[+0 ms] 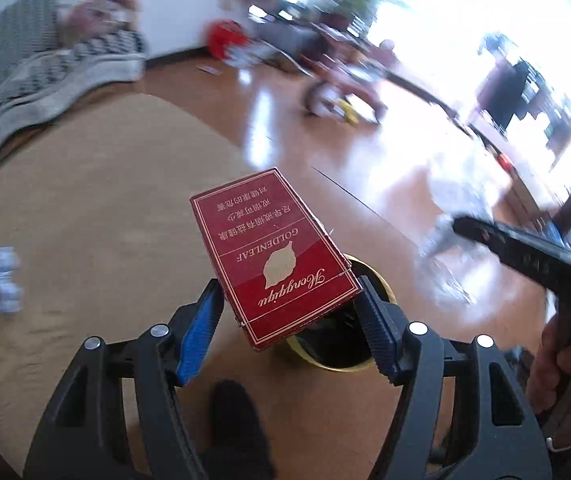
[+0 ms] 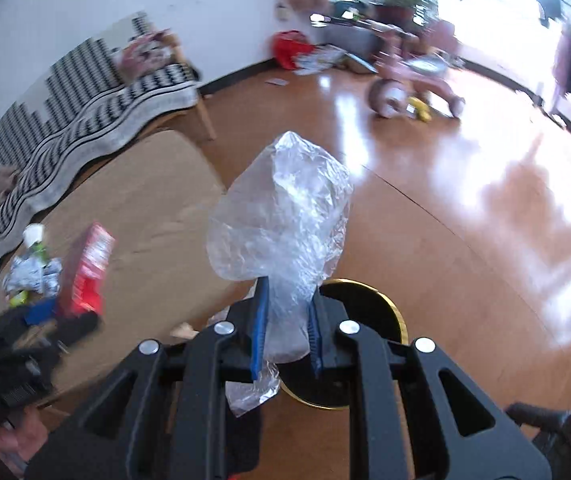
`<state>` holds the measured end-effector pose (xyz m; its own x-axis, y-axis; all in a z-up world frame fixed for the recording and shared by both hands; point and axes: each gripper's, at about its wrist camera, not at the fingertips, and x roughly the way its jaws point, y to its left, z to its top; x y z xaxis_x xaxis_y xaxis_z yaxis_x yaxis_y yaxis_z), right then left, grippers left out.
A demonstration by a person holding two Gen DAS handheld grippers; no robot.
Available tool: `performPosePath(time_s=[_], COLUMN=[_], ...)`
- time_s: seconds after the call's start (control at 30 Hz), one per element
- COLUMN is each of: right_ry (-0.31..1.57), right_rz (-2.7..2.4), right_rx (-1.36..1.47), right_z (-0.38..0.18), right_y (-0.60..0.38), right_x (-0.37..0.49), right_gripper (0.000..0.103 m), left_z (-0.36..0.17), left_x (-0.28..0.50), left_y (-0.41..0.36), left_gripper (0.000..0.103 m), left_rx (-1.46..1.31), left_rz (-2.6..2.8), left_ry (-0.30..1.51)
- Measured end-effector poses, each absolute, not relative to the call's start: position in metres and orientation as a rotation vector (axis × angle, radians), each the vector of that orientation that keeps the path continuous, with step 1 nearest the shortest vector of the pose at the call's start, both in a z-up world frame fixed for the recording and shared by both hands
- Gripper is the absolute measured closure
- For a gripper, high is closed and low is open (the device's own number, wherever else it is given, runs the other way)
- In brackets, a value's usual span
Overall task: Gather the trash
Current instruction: 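Carry the red box to the bin with the left tool while the right tool carries the clear plastic bag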
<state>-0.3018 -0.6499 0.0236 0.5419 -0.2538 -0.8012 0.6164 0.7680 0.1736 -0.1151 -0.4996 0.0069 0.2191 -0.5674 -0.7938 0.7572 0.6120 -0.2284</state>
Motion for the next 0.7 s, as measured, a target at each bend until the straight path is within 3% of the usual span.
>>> performPosePath(time_s=[0.17, 0.37, 0.7], right_ry=[0.876, 0.955, 0.990], right_rz=[-0.573, -0.560, -0.554], right_rx=[0.530, 0.582, 0.604], right_z=[-0.013, -0.074, -0.107], right_y=[-0.684, -0.704, -0.709], right_x=[-0.333, -0.338, -0.331], right_gripper=[0.085, 0.085, 0.085], left_z=[-0.059, -0.113, -0.134], left_x=[-0.157, -0.167, -0.157], left_y=[-0.565, -0.587, -0.595], left_gripper=[0.038, 0.038, 0.037], left_rx=[0.319, 0.369, 0.407], left_rz=[-0.996, -1.032, -1.026], left_ry=[1.099, 1.160, 1.174])
